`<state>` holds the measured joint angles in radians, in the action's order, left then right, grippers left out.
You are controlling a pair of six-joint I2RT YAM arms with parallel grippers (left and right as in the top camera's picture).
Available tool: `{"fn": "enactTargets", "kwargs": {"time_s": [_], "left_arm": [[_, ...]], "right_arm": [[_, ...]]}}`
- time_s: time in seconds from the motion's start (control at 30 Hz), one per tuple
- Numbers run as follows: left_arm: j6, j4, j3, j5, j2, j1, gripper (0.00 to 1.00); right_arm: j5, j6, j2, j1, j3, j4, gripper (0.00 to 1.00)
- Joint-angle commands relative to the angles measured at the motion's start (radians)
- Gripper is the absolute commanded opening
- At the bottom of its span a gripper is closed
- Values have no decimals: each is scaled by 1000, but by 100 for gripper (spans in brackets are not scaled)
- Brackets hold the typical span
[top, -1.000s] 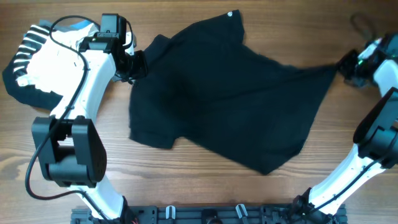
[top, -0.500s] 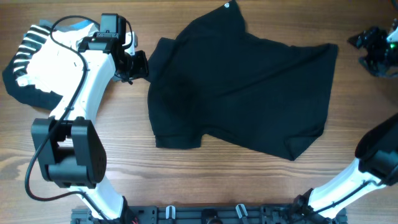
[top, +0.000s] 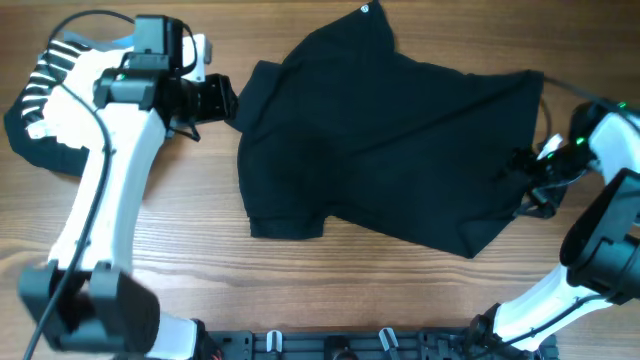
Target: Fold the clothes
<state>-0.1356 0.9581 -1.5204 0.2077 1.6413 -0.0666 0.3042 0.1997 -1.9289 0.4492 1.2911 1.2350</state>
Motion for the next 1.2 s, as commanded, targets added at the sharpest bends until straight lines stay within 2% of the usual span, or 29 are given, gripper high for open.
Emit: {"fn": "enactTargets", "kwargs": {"time_s": [0.0,0.1,0.13,0.17,0.2,0.3,0.53,0.57,0.63,0.67,0.77,0.87,0.93,1.03,1.1,1.17], "left_arm": [[21,5,2,10,-50,-3,61],[27,35,2,4,-50,-3,62],[27,42,2,4,-50,-3,62],[27,47,2,4,-50,-3,62],[27,47,2,4,-50,-3,62],[27,46,2,4,-50,-3,65],[27,46,2,5,-48,-3,72],[27,47,2,5,-48,-3,72],[27,47,2,5,-45,-4,74],[27,47,2,5,-42,-4,74],[27,53,3,5,-36,-4,73],[27,53,14,9,-36,-4,63],[27,53,17,13,-30,-4,49],[27,51,17,13,-11,-10,29],[27,49,17,13,5,-15,29],[27,51,17,13,18,-16,27]], "right_arm": [[-87,-2,1,-24,-87,-60,81],[-147,40,1,-40,-183,-129,81],[-144,39,1,-41,-209,-158,74],[-145,39,1,-40,-227,-172,49],[-159,38,1,-39,-227,-168,30],[-251,95,8,-18,-192,-116,4],[-422,336,28,136,-21,5,4],[-421,360,28,168,2,3,10],[-395,383,29,223,41,-19,50],[-367,369,29,241,55,-28,63],[-290,294,35,293,107,-26,64],[-215,220,65,306,114,-8,64],[-138,122,73,282,114,34,62],[-148,65,73,191,84,78,61],[-194,85,73,124,43,68,64],[-296,192,73,74,-5,41,68]]}}
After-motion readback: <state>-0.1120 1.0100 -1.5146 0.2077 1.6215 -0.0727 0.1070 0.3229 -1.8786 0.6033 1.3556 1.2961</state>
